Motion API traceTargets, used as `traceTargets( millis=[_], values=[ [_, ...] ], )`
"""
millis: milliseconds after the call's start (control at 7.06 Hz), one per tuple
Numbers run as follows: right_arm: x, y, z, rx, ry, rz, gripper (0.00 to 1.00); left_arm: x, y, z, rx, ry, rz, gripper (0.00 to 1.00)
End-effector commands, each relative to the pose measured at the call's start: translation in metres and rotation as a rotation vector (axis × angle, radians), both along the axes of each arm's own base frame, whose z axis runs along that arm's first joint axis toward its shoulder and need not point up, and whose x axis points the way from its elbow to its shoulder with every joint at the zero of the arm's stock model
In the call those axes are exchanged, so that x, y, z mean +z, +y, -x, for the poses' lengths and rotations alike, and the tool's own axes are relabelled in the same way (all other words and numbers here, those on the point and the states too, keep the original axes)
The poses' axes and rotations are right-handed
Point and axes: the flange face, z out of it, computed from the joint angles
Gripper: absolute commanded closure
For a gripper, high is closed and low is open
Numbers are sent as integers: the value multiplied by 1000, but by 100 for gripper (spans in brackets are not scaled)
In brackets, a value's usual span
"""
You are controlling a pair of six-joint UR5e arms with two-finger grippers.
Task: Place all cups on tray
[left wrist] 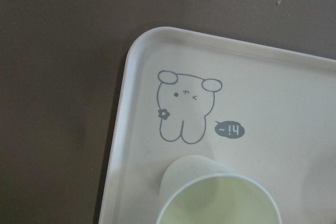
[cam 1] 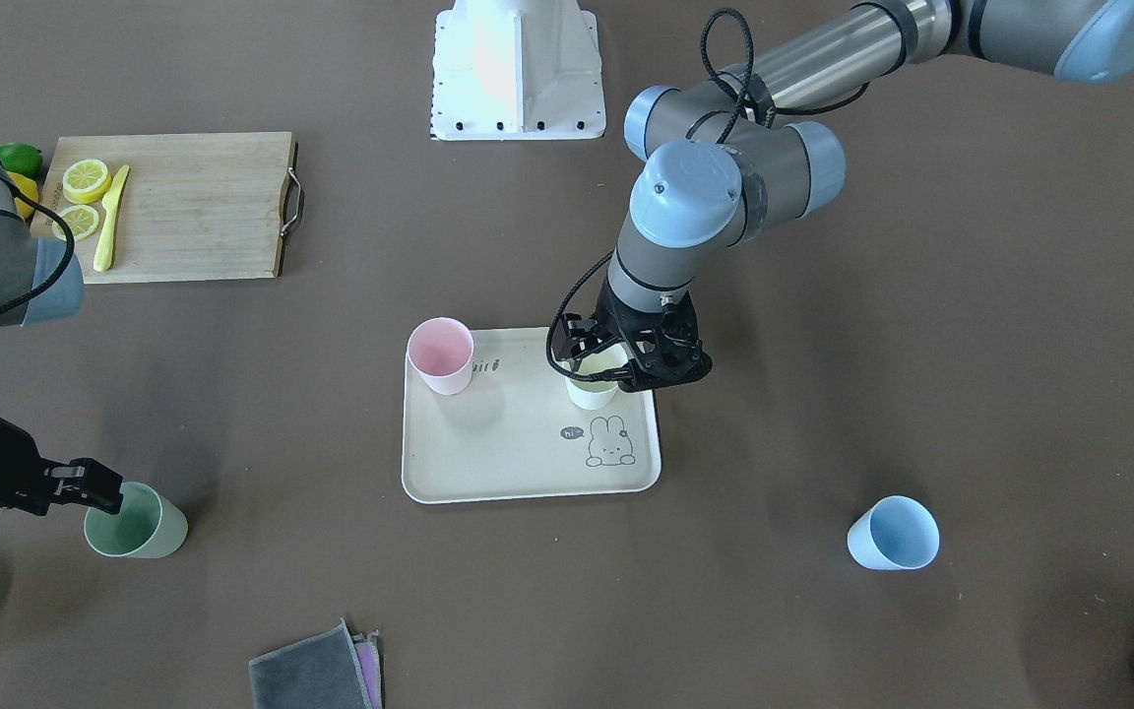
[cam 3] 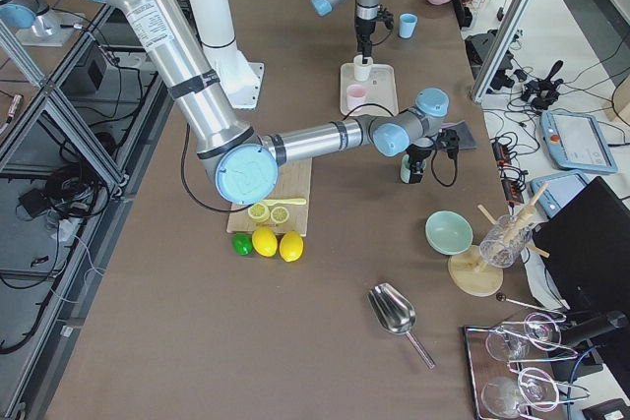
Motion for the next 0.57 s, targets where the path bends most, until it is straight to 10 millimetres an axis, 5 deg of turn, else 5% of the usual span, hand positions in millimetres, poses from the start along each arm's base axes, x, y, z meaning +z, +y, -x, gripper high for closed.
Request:
traceTargets(
  millis=[0,283,425],
  values=[
    [5,-4,7,-7,5,11,28,-1,1,1,-7,-2,-5,2],
    [9,3,19,-27,8,17,39,12,3,20,-15,-8,-8,2],
    [6,3,21,-29,4,16,75,34,-11,70,-5,-29,-70,2]
  ],
)
